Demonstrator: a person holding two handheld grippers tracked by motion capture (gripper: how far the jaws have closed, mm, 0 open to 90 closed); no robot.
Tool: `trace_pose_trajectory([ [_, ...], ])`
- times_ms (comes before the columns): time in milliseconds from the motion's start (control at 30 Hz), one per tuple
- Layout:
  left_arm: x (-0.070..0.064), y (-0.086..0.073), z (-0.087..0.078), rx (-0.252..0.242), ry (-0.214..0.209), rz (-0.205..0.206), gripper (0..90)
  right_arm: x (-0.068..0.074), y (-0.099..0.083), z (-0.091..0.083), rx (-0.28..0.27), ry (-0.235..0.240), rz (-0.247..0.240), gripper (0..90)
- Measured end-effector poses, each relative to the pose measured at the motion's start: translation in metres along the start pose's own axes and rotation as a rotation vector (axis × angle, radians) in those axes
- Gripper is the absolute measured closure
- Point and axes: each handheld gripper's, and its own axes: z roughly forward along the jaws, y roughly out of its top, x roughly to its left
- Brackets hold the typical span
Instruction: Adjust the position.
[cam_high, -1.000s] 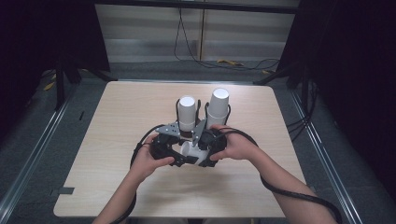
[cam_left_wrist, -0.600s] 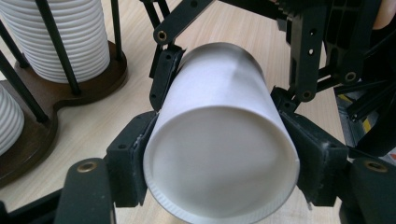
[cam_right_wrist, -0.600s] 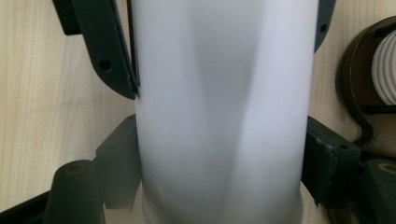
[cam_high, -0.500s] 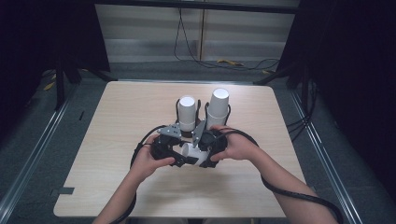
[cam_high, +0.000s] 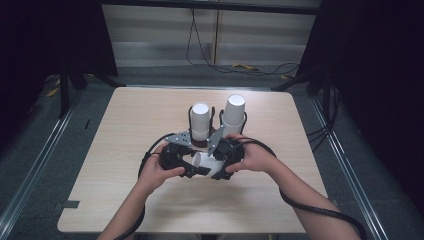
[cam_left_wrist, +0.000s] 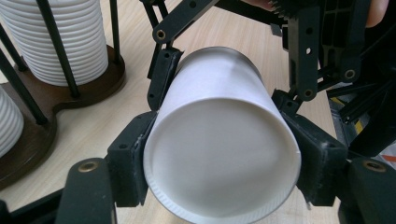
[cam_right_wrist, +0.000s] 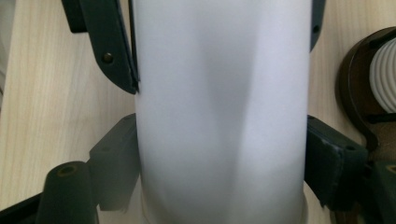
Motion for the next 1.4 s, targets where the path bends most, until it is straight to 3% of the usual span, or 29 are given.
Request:
trace_pose_trajectory([
  [267, 0.004, -0.003, -0.005, -0.011, -0.004, -0.024, 31.7, -0.003, -0.009, -0.004, -0.085, -0.013, 0.042, 15.1],
  [733, 0.006, -0.002, -0.013, -0.024, -0.007, -0.041, 31.7, -0.005, -0.032, -0.010, -0.250, -0.035, 0.113, 12.8],
  [1400, 0.008, 0.002, -0.024, -0.053, -0.009, -0.050, 31.8, -0.001, -0.046, -0.007, -0.292, -0.038, 0.123, 12.8],
])
